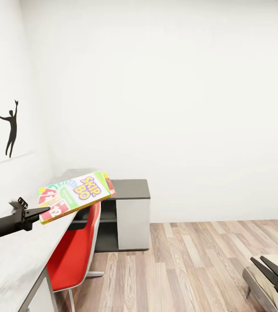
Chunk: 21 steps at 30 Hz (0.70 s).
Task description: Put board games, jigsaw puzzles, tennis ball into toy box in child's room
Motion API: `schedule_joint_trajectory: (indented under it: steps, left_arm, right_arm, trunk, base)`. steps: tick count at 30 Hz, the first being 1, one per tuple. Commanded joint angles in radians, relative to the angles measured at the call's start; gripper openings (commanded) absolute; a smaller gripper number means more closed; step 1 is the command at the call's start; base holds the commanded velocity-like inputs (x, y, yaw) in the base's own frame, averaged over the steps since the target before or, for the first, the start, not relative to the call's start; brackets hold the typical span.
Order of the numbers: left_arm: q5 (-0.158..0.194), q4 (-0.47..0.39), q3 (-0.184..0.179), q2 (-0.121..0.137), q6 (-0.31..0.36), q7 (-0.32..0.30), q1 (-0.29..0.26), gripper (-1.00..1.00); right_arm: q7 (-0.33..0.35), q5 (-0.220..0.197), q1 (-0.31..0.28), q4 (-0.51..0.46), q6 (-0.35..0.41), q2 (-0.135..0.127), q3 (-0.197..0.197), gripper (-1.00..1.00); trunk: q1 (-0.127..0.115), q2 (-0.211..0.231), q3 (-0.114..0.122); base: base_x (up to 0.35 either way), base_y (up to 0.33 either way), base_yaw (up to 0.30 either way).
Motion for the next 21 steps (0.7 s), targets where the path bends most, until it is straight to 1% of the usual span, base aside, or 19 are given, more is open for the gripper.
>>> schedule_joint_trajectory:
  steps: [1, 4, 8, 15, 21]
  left_arm:
    - [0.000, 0.000, 0.000, 0.000, 0.010, -0.004, -0.001, -1.00]
    - [0.000, 0.000, 0.000, 0.000, 0.009, -0.004, -0.001, -1.00]
    - [-0.001, 0.000, 0.000, 0.000, 0.009, -0.004, -0.001, -1.00]
    - [-0.001, 0.001, 0.000, 0.000, 0.009, -0.004, -0.001, -1.00]
    - [-0.001, 0.002, 0.000, 0.000, 0.009, -0.004, -0.001, -1.00]
  right_arm:
    - [-0.001, -0.005, 0.000, 0.000, 0.007, 0.000, 0.000, 1.00]
    - [-0.001, -0.005, 0.000, 0.000, 0.007, 0.000, 0.000, 1.00]
    - [-0.001, -0.005, 0.000, -0.001, 0.007, 0.002, 0.000, 1.00]
    - [-0.002, -0.003, 0.000, -0.001, 0.008, 0.003, 0.000, 1.00]
    - [-0.002, -0.003, 0.000, -0.002, 0.008, 0.003, 0.000, 1.00]
  trunk:
    - [0.000, -0.001, -0.001]
    - [0.000, -0.001, 0.000]
    - [0.000, -0.001, 0.000]
    - [0.000, -0.001, 0.000]
    - [0.000, -0.001, 0.000]
  base:
    - [0.091, -0.237, -0.205]
    - [0.099, -0.259, -0.128]
    - [0.152, -0.257, -0.039]
    - [0.232, -0.207, -0.005]
    - [0.266, -0.159, -0.001]
